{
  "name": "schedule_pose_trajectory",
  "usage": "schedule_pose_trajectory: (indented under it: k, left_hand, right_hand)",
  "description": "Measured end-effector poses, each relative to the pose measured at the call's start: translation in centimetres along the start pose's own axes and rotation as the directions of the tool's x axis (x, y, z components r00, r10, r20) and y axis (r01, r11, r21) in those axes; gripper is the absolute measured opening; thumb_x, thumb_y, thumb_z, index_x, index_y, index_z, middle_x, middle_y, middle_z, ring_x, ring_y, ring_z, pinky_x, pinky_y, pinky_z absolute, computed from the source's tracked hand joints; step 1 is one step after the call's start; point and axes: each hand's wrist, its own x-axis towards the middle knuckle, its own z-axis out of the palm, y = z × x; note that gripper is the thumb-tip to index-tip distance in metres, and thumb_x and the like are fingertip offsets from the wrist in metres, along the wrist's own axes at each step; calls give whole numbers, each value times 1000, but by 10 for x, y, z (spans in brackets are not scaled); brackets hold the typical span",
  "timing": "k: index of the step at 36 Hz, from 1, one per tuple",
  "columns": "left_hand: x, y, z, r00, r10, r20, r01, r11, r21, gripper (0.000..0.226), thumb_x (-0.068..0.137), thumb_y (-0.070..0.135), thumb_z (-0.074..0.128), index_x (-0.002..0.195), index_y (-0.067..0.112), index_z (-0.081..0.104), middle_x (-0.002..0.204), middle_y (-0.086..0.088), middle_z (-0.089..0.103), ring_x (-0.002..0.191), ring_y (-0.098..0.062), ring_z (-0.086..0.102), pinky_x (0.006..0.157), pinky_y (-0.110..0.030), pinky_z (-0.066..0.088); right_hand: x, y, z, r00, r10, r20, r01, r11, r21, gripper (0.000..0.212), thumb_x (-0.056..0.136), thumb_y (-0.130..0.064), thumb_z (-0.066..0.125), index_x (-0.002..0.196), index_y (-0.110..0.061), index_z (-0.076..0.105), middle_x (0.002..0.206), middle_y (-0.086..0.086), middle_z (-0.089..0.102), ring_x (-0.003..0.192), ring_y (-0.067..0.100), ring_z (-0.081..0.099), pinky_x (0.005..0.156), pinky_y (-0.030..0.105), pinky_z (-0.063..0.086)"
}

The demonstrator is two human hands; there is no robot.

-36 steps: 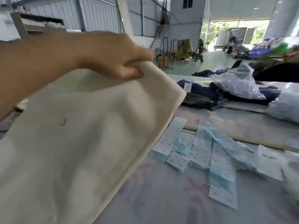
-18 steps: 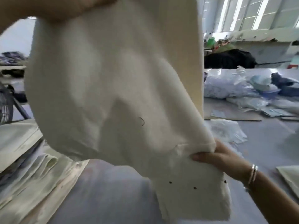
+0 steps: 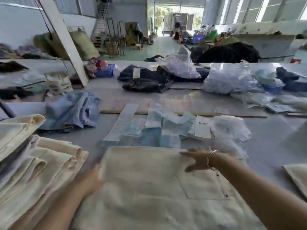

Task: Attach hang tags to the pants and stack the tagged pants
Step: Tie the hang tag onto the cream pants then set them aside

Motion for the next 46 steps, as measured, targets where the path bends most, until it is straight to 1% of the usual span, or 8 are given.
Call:
schedule_pose_trajectory:
  k: [8, 15, 20, 25, 34, 36, 41, 46]
  left_hand:
    - [-12, 94, 34, 869, 232, -438, -247, 969, 23, 47, 85, 29, 50, 132, 20, 51, 132, -7, 50, 120, -29, 49, 95, -38, 43]
    - [-20, 146, 90, 902, 320, -289, -331, 943, 10, 66, 91, 65, 24, 151, 42, 10, 162, 5, -1, 148, -12, -5, 117, -42, -6]
    - [-20, 144, 96, 892, 297, -339, -301, 953, 42, 65, 90, 67, 22, 150, 45, 10, 162, 7, 0, 148, -11, -4, 117, -40, -5]
    - [-21, 146, 96, 877, 297, -377, -312, 950, 24, 65, 89, 65, 27, 149, 43, 19, 162, 4, 9, 148, -13, 4, 118, -41, 0]
    - [-23, 153, 76, 912, 259, -318, -303, 948, -96, 56, 88, 59, 45, 141, 45, 36, 157, 8, 22, 144, -10, 18, 115, -29, 11]
    - [-28, 161, 65, 903, 245, -354, -381, 836, -394, 33, 90, 38, 59, 122, 36, 60, 139, 4, 49, 127, -17, 44, 103, -20, 28]
    - [-51, 189, 49, 970, 214, -119, -94, -124, -988, 30, 100, 29, 45, 105, 7, 65, 92, -15, 70, 79, -29, 66, 68, -34, 54]
    - [-44, 173, 69, 975, 190, -116, -139, 112, -984, 44, 88, 49, 51, 100, 11, 68, 90, -3, 74, 92, -20, 67, 88, -38, 51]
  right_hand:
    - [2, 3, 66, 977, 20, -211, 5, 993, 116, 85, 80, -75, 41, 148, -47, -2, 159, -6, -16, 146, 17, -16, 111, 56, -14]
    - [-45, 51, 60, 741, 375, -557, 58, 790, 610, 38, 81, -11, 74, 117, -3, 65, 121, 23, 59, 112, 37, 56, 96, 36, 39]
    - [-98, 133, 63, 710, 702, -56, -442, 506, 740, 43, 82, -35, 73, 107, -1, 62, 102, 19, 64, 93, 32, 61, 78, 34, 44]
    - [-112, 142, 76, 783, 519, 343, -504, 206, 839, 34, 79, -33, 75, 96, -5, 66, 69, 10, 55, 56, 21, 49, 58, 27, 48]
    - [-132, 58, -10, 988, 131, 86, -88, 8, 996, 30, 79, -2, 62, 109, 1, 61, 94, 26, 70, 72, 35, 70, 56, 39, 59]
    - [-121, 21, -19, 986, 164, -36, 16, 120, 993, 25, 82, 3, 63, 106, -3, 60, 92, 22, 69, 74, 32, 66, 67, 41, 58]
    - [-77, -81, 9, 925, 288, -246, 161, 291, 943, 18, 83, -16, 69, 88, -15, 51, 75, 8, 67, 59, 19, 61, 54, 30, 47]
    - [-47, -106, 67, 845, 408, -345, 250, 268, 930, 8, 92, -25, 59, 86, -22, 61, 58, -6, 58, 58, 15, 56, 55, 23, 41]
